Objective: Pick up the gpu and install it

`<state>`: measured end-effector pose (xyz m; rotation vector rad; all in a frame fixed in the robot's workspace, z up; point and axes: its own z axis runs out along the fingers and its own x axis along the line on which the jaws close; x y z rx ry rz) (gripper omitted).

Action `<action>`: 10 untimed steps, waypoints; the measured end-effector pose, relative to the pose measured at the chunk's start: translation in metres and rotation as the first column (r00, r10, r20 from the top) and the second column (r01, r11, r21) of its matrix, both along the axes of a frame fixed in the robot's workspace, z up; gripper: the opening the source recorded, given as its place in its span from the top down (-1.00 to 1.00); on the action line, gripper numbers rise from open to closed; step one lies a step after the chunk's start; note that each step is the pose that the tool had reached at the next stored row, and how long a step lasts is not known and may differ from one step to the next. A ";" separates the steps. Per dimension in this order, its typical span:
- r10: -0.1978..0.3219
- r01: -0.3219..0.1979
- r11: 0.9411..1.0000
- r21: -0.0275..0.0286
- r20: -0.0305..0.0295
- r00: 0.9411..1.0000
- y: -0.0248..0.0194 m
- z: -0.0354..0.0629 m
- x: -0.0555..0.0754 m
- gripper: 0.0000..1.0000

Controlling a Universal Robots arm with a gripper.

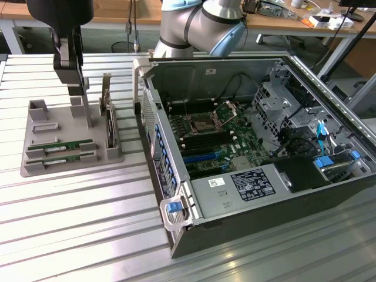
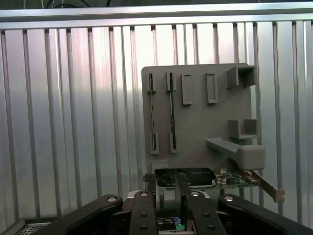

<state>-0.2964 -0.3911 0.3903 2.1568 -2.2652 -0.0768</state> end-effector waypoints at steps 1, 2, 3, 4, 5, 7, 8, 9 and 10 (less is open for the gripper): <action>0.000 0.000 1.000 0.000 0.000 1.000 0.0000 -0.0005 0.000 0.40; 0.000 0.000 1.000 0.000 0.000 1.000 0.0000 -0.0011 0.000 0.40; 0.000 0.000 1.000 0.000 0.000 1.000 0.0000 -0.0018 0.000 0.40; 0.000 0.000 1.000 0.000 0.000 1.000 0.0000 -0.0024 0.000 0.40; 0.000 0.000 1.000 0.000 0.000 1.000 0.0000 -0.0028 0.000 0.40; 0.000 0.000 1.000 0.000 0.000 1.000 0.0000 -0.0045 0.000 0.40; 0.000 0.000 1.000 0.000 0.000 1.000 0.0000 -0.0050 0.000 0.40; 0.000 0.000 1.000 0.000 0.000 1.000 0.0000 -0.0056 0.000 0.40; 0.000 0.000 1.000 0.000 0.000 1.000 0.0000 -0.0063 0.000 0.40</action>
